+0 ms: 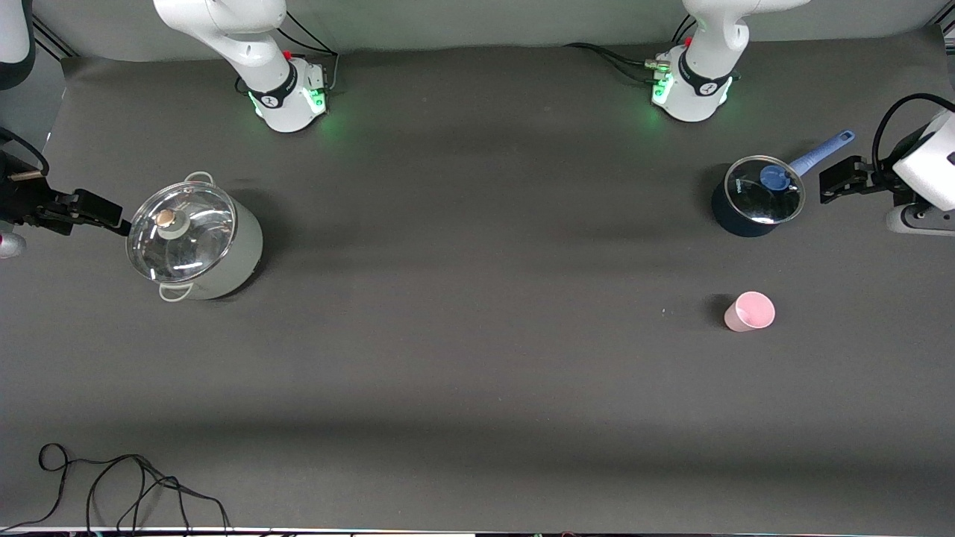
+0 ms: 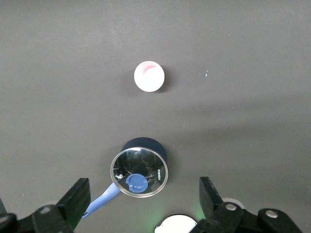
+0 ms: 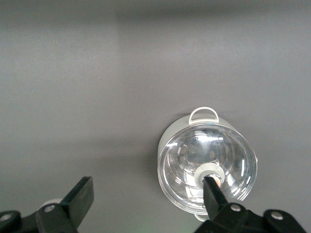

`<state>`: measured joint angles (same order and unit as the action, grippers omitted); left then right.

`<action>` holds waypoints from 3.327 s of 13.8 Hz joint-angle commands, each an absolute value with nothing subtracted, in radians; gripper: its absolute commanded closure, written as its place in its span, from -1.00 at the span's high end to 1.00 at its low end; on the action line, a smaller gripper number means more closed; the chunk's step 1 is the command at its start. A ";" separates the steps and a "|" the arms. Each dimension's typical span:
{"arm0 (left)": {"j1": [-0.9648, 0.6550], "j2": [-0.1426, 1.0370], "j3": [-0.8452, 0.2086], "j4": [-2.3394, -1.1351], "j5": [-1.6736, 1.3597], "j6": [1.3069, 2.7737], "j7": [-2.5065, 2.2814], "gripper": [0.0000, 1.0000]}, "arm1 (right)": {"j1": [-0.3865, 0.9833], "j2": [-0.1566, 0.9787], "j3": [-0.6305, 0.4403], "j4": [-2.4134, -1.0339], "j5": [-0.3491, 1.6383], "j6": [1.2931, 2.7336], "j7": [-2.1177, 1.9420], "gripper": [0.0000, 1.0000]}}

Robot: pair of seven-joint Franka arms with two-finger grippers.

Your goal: Transfer pink cup from left to right arm

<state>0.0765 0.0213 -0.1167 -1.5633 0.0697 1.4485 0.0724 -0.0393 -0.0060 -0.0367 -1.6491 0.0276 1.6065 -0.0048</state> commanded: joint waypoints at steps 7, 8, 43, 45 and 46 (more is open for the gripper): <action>0.074 0.028 -0.117 -1.540 0.084 1.410 0.083 1.00 | -0.038 0.003 -0.037 -1.618 0.015 1.580 -0.002 1.00; 0.074 0.028 -0.115 -1.540 0.084 1.408 0.083 1.00 | -0.040 0.005 -0.038 -1.609 0.015 1.578 -0.002 1.00; 0.669 0.742 -0.100 -1.466 -0.780 1.611 2.186 0.99 | -0.037 0.009 -0.038 -1.608 -0.023 1.554 -0.014 1.00; 0.672 0.805 -0.100 -1.468 -0.836 1.612 2.259 0.99 | -0.037 0.011 -0.038 -1.608 -0.023 1.554 -0.014 1.00; 0.673 0.840 -0.100 -1.468 -0.859 1.612 2.285 0.99 | -0.038 0.011 -0.038 -1.606 -0.021 1.554 -0.012 1.00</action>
